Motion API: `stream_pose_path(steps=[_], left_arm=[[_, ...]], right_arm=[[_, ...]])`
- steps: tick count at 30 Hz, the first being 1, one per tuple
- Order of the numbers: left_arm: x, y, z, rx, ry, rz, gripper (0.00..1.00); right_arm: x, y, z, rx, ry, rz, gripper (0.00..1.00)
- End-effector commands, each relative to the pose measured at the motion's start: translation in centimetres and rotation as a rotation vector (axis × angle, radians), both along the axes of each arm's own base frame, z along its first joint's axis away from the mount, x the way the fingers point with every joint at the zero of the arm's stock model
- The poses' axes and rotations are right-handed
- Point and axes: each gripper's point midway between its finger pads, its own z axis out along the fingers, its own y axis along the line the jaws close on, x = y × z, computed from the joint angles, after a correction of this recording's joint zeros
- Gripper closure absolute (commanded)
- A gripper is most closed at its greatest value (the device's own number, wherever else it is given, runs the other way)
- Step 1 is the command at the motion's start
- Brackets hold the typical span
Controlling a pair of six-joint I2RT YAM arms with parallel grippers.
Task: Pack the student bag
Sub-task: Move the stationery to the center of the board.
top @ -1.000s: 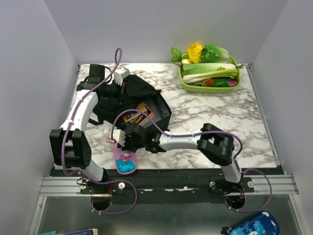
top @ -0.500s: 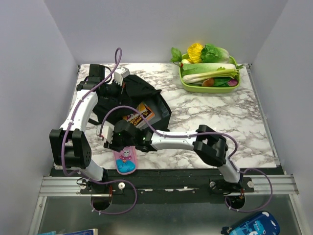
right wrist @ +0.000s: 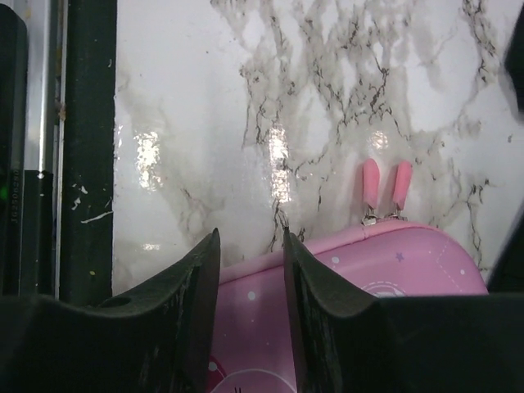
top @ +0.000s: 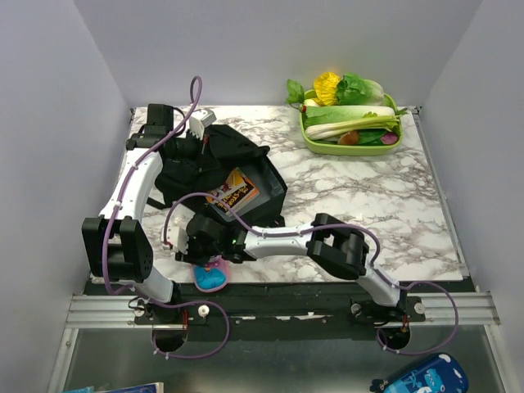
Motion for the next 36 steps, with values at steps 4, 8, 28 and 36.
stream_pose_path(steps=[4,8,28,36], left_arm=[[-0.3,-0.4,2.2,-0.036,-0.037,-0.013,1.00],[-0.4,-0.4,1.8,-0.039,-0.033,-0.019,1.00],[-0.4,-1.1,0.1,-0.071,-0.003,-0.026,1.00],[-0.6,-1.2,0.2,-0.070,-0.002,-0.034,1.00]], right_arm=[[2.8,-10.6,-7.6,-0.304,-0.001,-0.340,0.61],[4.0,-15.1,-8.4,-0.347,0.019,-0.503,0.64],[5.1,-20.5,6.8,0.013,0.236,-0.685,0.05],[14.4,-30.6,4.5,0.000,0.297,-0.946,0.00]])
